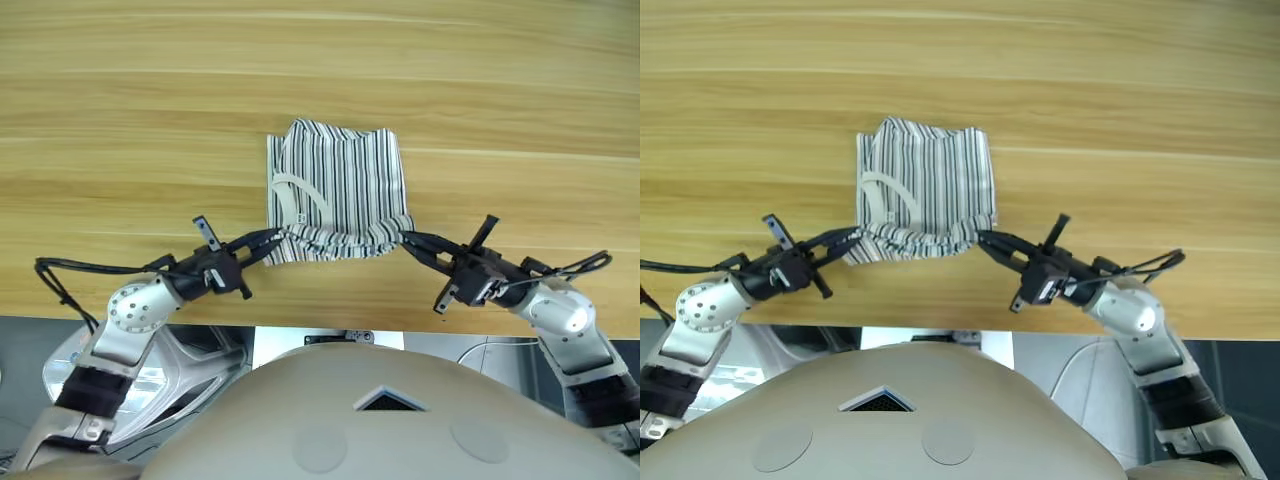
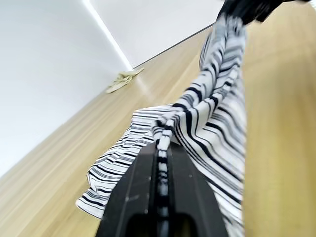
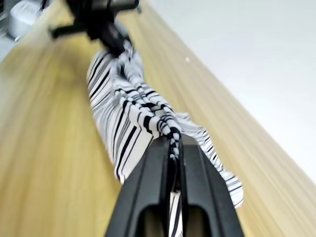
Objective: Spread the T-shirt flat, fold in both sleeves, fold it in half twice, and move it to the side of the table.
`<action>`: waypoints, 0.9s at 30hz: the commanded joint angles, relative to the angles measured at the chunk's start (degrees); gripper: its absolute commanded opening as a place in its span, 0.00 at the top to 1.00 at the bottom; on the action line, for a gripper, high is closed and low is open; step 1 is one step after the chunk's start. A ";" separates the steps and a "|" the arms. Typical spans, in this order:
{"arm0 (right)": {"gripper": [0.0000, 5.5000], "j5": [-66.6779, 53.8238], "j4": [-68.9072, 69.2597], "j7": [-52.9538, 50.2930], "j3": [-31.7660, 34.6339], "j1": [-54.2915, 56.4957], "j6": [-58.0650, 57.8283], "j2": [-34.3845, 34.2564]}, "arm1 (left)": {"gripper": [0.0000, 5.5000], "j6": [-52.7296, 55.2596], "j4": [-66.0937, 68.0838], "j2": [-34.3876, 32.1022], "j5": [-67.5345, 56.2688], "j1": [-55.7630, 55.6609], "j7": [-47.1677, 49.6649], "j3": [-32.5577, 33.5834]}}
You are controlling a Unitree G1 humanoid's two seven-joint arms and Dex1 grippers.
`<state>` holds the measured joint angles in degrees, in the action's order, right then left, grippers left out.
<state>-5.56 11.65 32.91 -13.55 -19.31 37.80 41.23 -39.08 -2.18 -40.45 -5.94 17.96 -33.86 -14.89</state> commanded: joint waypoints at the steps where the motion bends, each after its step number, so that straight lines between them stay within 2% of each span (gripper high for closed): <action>1: 0.99 0.56 -4.89 0.16 -0.79 7.22 -3.09 -4.90 | 0.99 4.61 4.03 5.23 -1.26 -6.81 0.76 1.05; 5: 0.99 1.24 -13.63 -1.76 -0.26 16.46 -6.45 -11.95 | 0.99 8.05 12.84 10.65 1.47 -14.42 2.70 1.63; 10: 0.99 4.88 -28.74 -4.37 0.83 26.87 -7.60 -17.30 | 0.99 9.46 22.38 14.67 4.02 -22.44 4.33 2.86; 15: 0.99 9.84 -40.51 -7.96 1.40 33.58 -7.72 -19.55 | 0.99 8.49 29.27 16.79 6.29 -27.89 5.40 3.79; 23: 0.99 15.00 -50.84 -12.98 1.37 40.08 -7.88 -22.72 | 0.99 8.87 35.62 19.33 7.92 -32.60 6.71 5.30; 24: 0.92 15.29 -52.18 -13.63 1.48 40.91 -7.88 -23.32 | 0.99 8.88 36.49 19.64 7.75 -33.25 6.80 5.60; 25: 0.91 15.53 -53.56 -14.13 1.52 41.71 -7.84 -23.89 | 0.99 8.91 37.24 19.97 7.69 -33.79 7.14 6.05; 26: 0.87 16.00 -54.94 -15.31 1.57 42.50 -8.06 -24.40 | 0.93 9.32 38.29 20.49 7.67 -34.44 7.76 6.54; 27: 0.85 16.27 -56.23 -16.79 1.89 43.43 -8.33 -25.01 | 0.92 9.43 40.02 20.97 8.11 -35.14 8.80 6.89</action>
<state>10.11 -41.92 18.48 -12.40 21.66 30.36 17.36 -30.81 35.03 -20.17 1.99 -15.26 -26.96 -9.41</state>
